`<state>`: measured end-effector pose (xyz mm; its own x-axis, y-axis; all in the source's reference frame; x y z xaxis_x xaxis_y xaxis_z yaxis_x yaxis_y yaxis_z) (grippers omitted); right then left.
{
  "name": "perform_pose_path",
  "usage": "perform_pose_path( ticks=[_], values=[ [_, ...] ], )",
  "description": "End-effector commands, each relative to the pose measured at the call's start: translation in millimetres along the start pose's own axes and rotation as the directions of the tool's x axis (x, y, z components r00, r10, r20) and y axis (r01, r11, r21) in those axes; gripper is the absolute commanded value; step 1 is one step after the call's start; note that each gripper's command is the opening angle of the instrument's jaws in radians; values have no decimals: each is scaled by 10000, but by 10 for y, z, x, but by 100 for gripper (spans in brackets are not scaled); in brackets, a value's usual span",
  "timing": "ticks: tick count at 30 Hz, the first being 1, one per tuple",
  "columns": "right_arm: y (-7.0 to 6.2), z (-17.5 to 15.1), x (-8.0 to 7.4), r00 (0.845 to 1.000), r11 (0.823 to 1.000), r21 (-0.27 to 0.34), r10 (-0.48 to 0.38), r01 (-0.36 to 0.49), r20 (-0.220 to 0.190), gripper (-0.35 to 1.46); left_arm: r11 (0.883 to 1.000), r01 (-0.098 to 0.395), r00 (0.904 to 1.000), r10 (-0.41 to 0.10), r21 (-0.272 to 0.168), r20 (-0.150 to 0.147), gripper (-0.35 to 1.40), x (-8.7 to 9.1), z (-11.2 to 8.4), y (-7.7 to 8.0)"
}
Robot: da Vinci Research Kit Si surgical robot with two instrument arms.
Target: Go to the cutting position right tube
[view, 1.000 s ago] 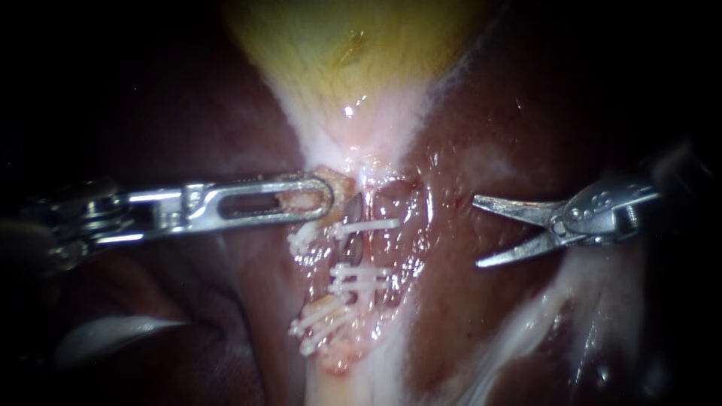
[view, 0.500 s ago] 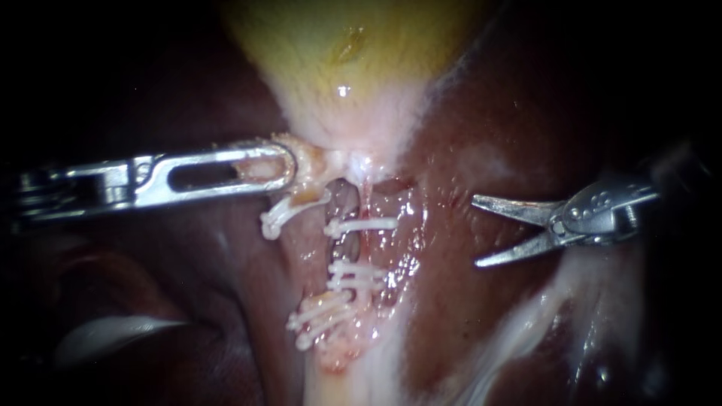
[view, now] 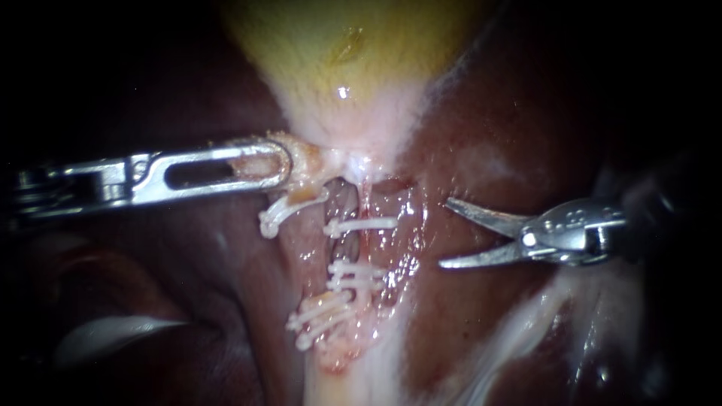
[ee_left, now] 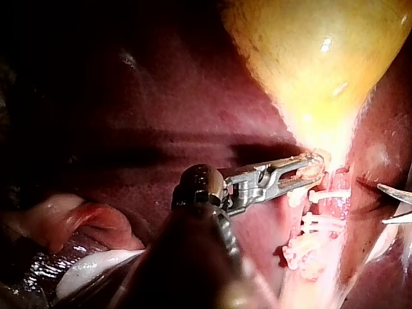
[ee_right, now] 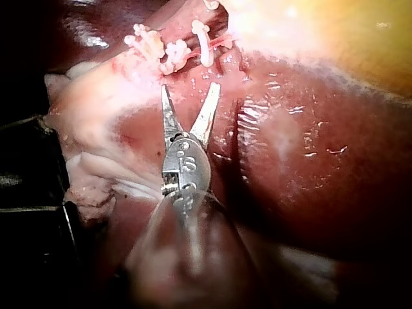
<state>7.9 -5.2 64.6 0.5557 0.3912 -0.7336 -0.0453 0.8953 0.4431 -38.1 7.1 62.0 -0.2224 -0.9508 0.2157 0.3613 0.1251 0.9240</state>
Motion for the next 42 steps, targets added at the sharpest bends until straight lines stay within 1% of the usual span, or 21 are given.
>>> perform_pose_path(
  ticks=[1, 6, 9, 12, 18, 20, 21, 29, 36, 42],
  values=[
    [-1, 4, -1, 9999, 9999, 42, 118, -119, 49, 140, 10000, -3, 10000, 3, 8, -6, -35, 0, -1, -1],
    [-4, 25, -8, 9953, 9952, 287, 933, -940, 272, 136, 10000, -2, 10000, 2, 6, -3, -35, 0, -1, -1],
    [-5, 34, -14, 9849, 9846, 336, 1707, -1717, 304, 136, 10000, -4, 10000, 4, 2, 1, -35, 1, -1, -2],
    [-3, 42, -18, 9761, 9757, 375, 2144, -2157, 350, 136, 10000, -4, 10000, 4, -1, 4, -35, 1, -1, -2],
    [1, 52, -17, 9591, 9576, 567, 2808, -2824, 343, 136, 10000, -4, 10000, 4, -11, 13, -35, 2, 0, -4],
    [1, 55, -16, 9525, 9504, 655, 3020, -3040, 381, 136, 10000, -6, 10000, 6, -12, 15, -35, 2, 0, -4],
    [1, 57, -15, 9469, 9442, 719, 3195, -3213, 362, 136, 10000, -8, 10000, 8, -13, 18, -35, 3, 0, -4],
    [1, 75, -10, 9298, 9234, 1087, 3660, -3681, 394, 133, 10000, -17, 10000, 17, -21, 30, -35, 4, 1, -4],
    [6, 91, -7, 9301, 9238, 1092, 3661, -3670, 290, 133, 10000, -25, 10000, 25, -27, 41, -35, 6, 2, -3],
    [12, 102, -5, 9237, 9141, 1389, 3829, -3810, 141, 133, 10000, -29, 10000, 29, -25, 40, -35, 6, 3, -2]
  ],
)
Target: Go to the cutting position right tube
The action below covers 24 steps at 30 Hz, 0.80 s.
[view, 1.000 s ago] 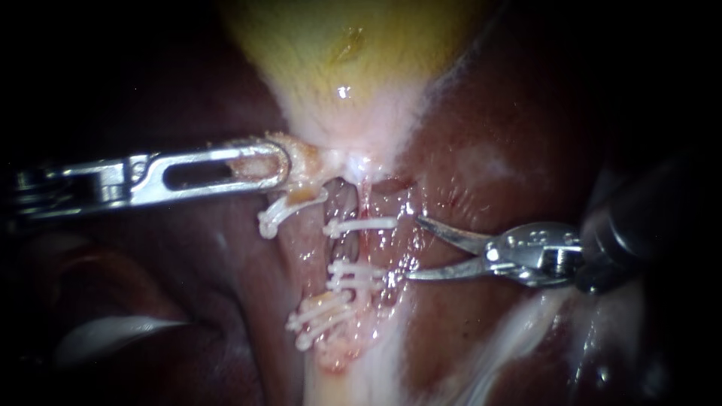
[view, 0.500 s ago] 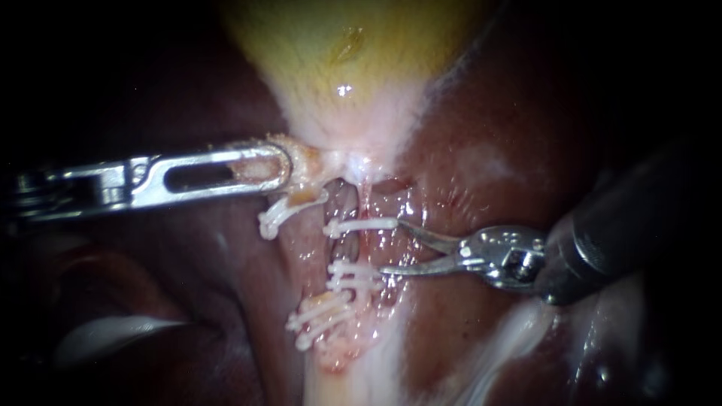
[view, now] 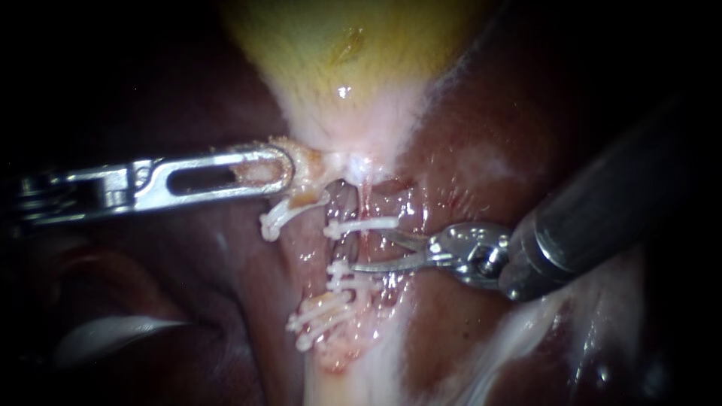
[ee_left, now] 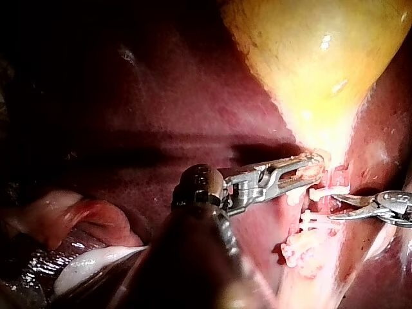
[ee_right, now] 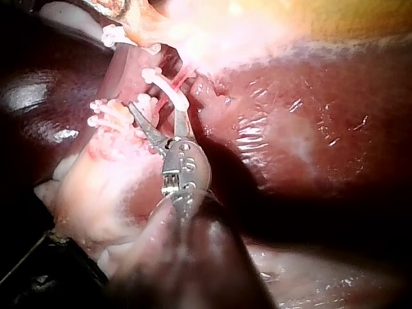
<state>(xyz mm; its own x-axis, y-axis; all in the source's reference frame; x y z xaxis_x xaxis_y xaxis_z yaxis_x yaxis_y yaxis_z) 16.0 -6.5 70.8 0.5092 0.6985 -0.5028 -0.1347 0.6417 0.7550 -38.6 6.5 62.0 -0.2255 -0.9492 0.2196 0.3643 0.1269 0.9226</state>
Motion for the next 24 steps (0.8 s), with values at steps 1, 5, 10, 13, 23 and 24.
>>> perform_pose_path(
  ticks=[1, 5, 10, 13, 23, 24],
  values=[
    [1, 2, 1, 9999, 9999, 89, 86, -85, -84, 133, 10000, -4, 10000, 4, 3, -4, -35, 0, 0, 1],
    [3, 8, 4, 9998, 9991, 395, 124, -118, -139, 133, 10000, -9, 10000, 9, 5, -4, -35, 0, 0, 2],
    [2, 12, 6, 9994, 9967, 786, 214, -191, -283, 135, 10000, -12, 10000, 12, 7, -4, -35, 1, 0, 2],
    [1, 13, 6, 9994, 9940, 1090, 150, -113, -327, 136, 10000, -14, 10000, 13, 28, 17, -35, 1, 0, 3],
    [-8, 15, 7, 9953, 9599, 2798, 108, 166, -962, 135, 10000, -30, 10000, 30, 31, -21, -35, 0, -1, 11],
    [-8, 15, 7, 9950, 9556, 2942, 174, 125, -987, 133, 10000, -31, 10000, 31, 31, -21, -35, 0, -1, 12]
  ],
)
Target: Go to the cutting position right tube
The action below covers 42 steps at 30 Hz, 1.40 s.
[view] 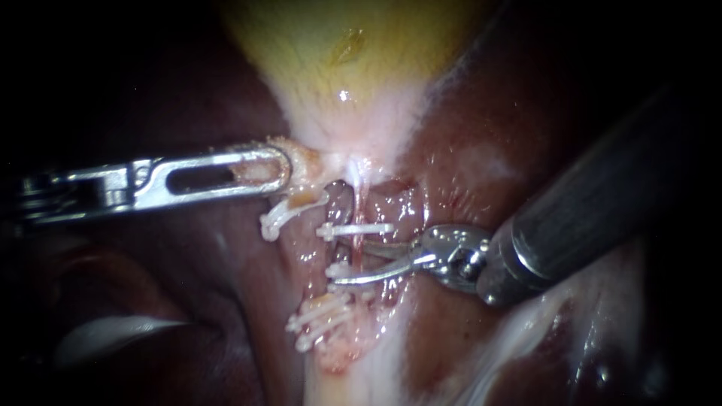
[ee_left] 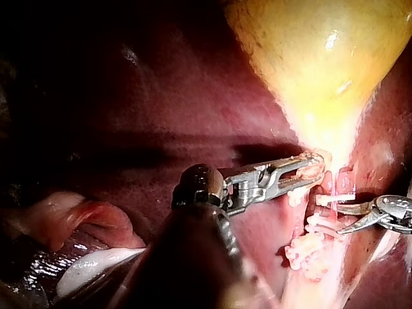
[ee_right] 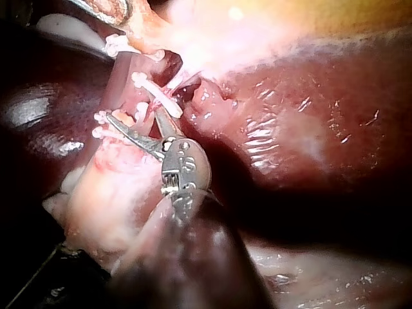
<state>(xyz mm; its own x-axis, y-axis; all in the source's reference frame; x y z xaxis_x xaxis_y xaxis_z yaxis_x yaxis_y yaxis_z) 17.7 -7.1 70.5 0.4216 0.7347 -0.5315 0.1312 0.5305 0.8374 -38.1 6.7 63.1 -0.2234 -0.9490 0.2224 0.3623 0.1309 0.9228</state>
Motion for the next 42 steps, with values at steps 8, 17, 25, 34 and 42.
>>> perform_pose_path(
  ticks=[8, 17, 25, 34, 42],
  values=[
    [5, 15, 9, 9991, 9961, 832, -280, 306, -323, 129, 10000, -1, 10000, 1, 1, -10, -35, 0, 0, 1],
    [17, 40, 19, 9945, 9942, 965, -381, 475, -974, 129, 10000, -3, 10000, 3, -21, -30, -35, 0, 1, 1],
    [22, 44, 21, 9905, 9943, 944, -370, 497, -1324, 131, 10000, -4, 10000, 4, -21, -29, -35, 1, 1, 1],
    [22, 46, 22, 9901, 9942, 953, -370, 501, -1353, 133, 10000, -6, 10000, 6, -39, -53, -35, 1, 1, 1],
    [20, 46, 21, 9902, 9940, 972, -377, 510, -1345, 133, 10000, -8, 10000, 8, -37, -54, -35, 1, 1, 2]
  ],
)
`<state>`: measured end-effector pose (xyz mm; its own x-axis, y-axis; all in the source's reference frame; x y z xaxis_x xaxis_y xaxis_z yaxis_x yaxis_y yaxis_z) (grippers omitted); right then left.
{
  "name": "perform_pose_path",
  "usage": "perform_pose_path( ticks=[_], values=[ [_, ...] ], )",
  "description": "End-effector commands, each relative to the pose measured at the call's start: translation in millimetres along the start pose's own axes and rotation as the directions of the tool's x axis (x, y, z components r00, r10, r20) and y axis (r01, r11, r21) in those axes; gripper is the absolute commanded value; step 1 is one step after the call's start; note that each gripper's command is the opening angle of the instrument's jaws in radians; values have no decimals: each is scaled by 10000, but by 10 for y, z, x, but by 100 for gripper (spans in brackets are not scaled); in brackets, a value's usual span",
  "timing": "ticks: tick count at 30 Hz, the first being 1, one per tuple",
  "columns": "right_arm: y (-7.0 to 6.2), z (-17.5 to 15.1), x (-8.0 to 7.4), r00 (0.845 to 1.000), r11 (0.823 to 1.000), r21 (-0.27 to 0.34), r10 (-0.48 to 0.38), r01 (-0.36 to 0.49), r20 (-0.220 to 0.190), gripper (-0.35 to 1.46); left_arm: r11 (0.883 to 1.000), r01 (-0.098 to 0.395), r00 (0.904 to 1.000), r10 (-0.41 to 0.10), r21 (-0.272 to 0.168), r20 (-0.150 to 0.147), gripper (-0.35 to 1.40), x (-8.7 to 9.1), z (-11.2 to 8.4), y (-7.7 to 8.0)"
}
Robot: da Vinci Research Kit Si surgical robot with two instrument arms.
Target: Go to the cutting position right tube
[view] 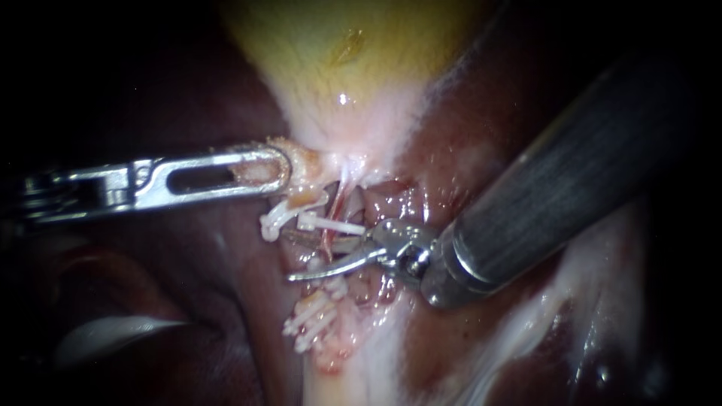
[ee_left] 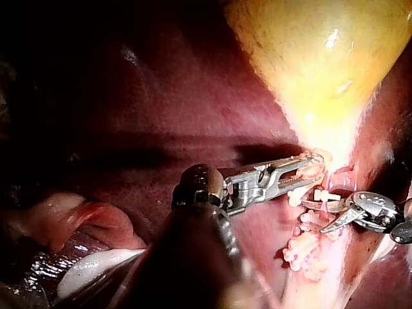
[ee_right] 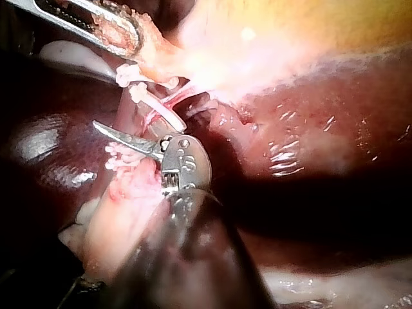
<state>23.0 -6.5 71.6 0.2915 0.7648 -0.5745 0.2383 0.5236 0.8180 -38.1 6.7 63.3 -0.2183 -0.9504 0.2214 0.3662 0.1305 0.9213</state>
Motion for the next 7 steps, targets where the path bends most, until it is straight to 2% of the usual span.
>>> perform_pose_path(
  ticks=[1, 7],
  values=[
    [-1, 0, 0, 10000, 10000, 10, -6, 6, 5, 133, 10000, -1, 10000, 1, 4, 0, -35, 0, 0, 0],
    [-2, -1, 0, 10000, 10000, 26, -9, 9, 12, 131, 10000, -2, 10000, 2, 3, 2, -35, 1, 1, 0]
  ],
)
